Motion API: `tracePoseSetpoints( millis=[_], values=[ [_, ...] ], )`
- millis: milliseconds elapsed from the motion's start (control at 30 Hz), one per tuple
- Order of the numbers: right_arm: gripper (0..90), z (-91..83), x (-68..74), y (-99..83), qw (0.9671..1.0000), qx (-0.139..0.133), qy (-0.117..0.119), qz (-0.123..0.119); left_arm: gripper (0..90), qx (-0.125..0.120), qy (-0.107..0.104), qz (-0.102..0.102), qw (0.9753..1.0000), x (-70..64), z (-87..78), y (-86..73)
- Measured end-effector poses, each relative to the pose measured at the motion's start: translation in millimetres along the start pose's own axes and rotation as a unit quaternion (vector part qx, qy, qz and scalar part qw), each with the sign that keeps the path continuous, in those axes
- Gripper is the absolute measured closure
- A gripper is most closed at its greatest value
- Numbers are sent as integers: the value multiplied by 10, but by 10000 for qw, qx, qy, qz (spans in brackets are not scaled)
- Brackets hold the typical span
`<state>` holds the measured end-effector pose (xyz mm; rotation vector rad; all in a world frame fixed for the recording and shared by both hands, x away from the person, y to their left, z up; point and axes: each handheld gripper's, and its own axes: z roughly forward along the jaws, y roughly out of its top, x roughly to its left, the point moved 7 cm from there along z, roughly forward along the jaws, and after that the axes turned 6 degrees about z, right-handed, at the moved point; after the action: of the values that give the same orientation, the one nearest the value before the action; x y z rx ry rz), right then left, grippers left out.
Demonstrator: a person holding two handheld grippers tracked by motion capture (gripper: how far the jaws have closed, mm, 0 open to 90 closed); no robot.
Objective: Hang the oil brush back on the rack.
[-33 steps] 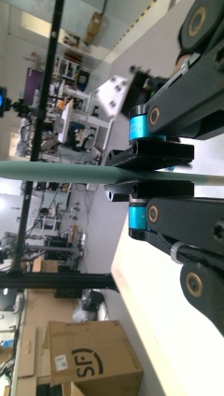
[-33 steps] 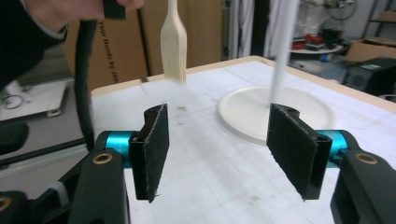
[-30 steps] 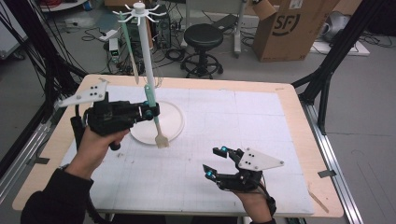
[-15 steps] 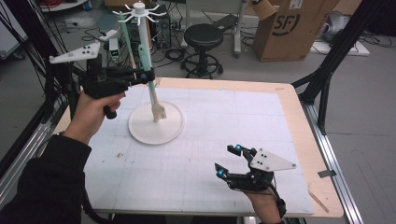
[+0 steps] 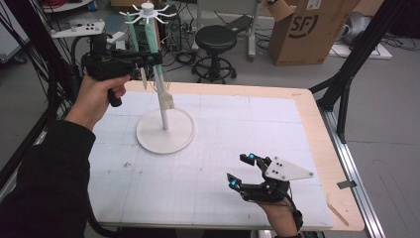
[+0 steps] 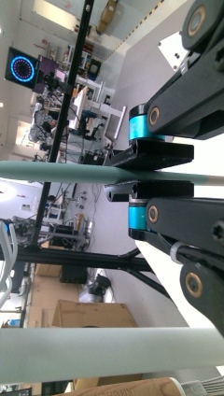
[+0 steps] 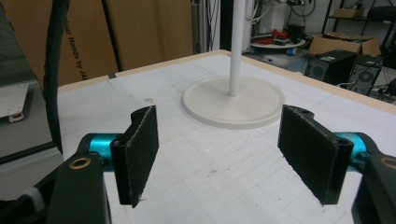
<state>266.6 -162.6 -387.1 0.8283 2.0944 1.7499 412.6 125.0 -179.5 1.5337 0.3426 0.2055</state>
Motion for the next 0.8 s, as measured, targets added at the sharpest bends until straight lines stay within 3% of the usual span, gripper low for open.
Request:
tracePoseSetpoints(
  millis=[367,800],
  values=[
    [281,-6,13,-2,10000,-28,23,-12,835,-64,30,-167,9998,95,-46,-14],
    [281,6,16,-1,10000,3,29,-8,833,70,179,-278,9994,189,-26,-72]
  ],
)
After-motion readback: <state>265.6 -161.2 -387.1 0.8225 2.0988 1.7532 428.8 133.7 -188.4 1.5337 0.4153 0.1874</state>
